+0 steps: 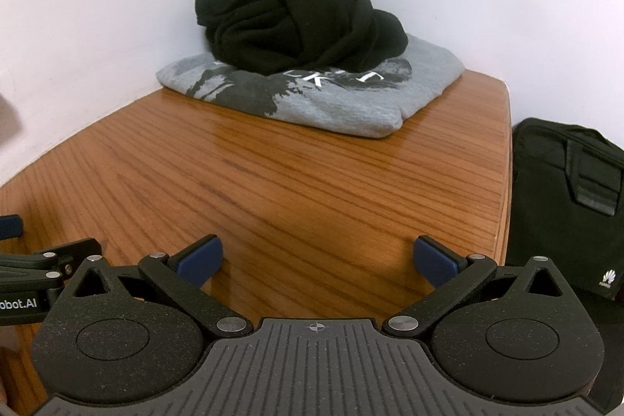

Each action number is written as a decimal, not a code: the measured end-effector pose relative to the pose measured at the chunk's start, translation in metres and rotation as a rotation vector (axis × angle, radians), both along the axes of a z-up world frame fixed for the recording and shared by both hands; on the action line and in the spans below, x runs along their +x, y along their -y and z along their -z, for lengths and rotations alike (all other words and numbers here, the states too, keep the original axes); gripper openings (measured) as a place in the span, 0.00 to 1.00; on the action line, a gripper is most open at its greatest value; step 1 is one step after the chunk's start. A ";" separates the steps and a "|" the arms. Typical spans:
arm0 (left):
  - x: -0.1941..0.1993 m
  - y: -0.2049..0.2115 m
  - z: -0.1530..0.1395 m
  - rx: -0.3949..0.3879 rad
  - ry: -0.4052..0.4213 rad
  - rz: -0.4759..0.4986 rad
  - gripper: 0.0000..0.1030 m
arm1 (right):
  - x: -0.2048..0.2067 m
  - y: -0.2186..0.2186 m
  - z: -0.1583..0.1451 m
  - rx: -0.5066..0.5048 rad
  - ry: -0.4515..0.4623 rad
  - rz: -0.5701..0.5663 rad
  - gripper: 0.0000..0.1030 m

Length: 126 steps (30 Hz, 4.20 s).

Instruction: Fold clothes

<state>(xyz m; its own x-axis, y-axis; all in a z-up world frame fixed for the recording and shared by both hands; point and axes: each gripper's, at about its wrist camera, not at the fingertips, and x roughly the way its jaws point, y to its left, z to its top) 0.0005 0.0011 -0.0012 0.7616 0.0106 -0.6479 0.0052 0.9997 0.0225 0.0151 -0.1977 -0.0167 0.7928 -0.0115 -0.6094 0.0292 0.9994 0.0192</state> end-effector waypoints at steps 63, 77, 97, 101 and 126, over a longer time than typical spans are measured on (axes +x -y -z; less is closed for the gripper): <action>0.000 0.000 -0.003 -0.001 -0.001 0.002 1.00 | 0.015 0.004 -0.002 0.009 -0.008 -0.096 1.00; 0.000 0.000 -0.003 -0.001 -0.001 0.002 1.00 | 0.138 0.041 -0.064 -0.063 0.127 -0.173 1.00; -0.001 0.000 -0.003 -0.002 -0.001 0.003 1.00 | 0.291 0.068 -0.089 0.082 0.110 -0.232 0.45; -0.001 0.000 -0.003 -0.002 -0.001 0.003 1.00 | 0.286 0.066 -0.087 0.076 0.110 -0.245 0.24; -0.041 -0.031 -0.080 -0.181 0.159 0.000 1.00 | 0.072 0.076 -0.135 0.289 0.123 -0.673 0.08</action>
<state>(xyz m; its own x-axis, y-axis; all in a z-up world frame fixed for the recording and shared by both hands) -0.0401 0.0317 0.0788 0.8543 -0.0948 -0.5111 0.0162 0.9876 -0.1561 0.0869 -0.2736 0.1180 0.6345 0.6484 -0.4207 -0.6069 0.7550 0.2482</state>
